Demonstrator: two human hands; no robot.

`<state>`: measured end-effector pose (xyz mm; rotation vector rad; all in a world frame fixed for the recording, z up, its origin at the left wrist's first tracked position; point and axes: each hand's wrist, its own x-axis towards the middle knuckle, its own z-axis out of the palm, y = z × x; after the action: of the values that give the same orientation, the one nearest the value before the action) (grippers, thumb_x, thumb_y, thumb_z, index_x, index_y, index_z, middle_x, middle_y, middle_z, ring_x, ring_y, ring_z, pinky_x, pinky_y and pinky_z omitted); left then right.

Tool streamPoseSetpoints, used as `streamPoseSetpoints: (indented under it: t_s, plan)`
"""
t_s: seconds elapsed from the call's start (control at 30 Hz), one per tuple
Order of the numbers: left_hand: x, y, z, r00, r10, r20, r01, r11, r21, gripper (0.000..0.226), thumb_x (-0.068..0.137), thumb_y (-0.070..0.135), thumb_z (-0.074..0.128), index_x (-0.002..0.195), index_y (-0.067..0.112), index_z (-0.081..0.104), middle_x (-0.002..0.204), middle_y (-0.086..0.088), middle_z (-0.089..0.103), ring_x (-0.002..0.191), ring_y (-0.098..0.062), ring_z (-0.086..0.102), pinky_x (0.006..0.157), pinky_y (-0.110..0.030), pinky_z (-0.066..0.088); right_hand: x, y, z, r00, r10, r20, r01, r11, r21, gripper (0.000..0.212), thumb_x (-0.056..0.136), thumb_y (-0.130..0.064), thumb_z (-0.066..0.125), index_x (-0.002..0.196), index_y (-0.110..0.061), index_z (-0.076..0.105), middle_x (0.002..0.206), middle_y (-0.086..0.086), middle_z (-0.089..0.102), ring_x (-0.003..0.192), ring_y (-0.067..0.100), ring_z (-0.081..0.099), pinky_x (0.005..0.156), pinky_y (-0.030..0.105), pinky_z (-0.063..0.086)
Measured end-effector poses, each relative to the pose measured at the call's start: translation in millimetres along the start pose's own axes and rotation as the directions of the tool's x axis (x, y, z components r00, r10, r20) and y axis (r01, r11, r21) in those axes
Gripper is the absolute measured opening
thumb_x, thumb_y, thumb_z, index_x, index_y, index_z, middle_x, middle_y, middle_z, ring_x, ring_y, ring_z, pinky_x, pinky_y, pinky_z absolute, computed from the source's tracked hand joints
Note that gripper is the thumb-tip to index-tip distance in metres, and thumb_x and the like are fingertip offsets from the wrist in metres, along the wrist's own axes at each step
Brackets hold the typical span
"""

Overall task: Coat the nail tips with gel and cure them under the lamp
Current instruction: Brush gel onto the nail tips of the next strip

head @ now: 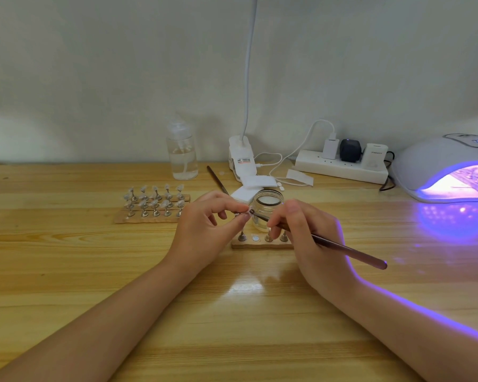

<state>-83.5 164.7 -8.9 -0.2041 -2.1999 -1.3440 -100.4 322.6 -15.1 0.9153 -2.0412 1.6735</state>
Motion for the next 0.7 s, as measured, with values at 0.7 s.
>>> streamPoseSetpoints:
  t_s: [0.7]
  plan:
    - [0.9, -2.8, -0.8, 0.999, 0.032, 0.006, -0.032, 0.999, -0.008, 0.022, 0.073, 0.011, 0.073, 0.074, 0.032, 0.067, 0.078, 0.007, 0.066, 0.069, -0.007, 0.051, 0.059, -0.022, 0.038, 0.9, -2.1, -0.3, 1.000, -0.007, 0.000, 0.007, 0.996, 0.085, 0.039, 0.091, -0.030, 0.033, 0.068, -0.011, 0.059, 0.061, 0.005, 0.060, 0.053, -0.002, 0.051, 0.056, 0.006, 0.034]
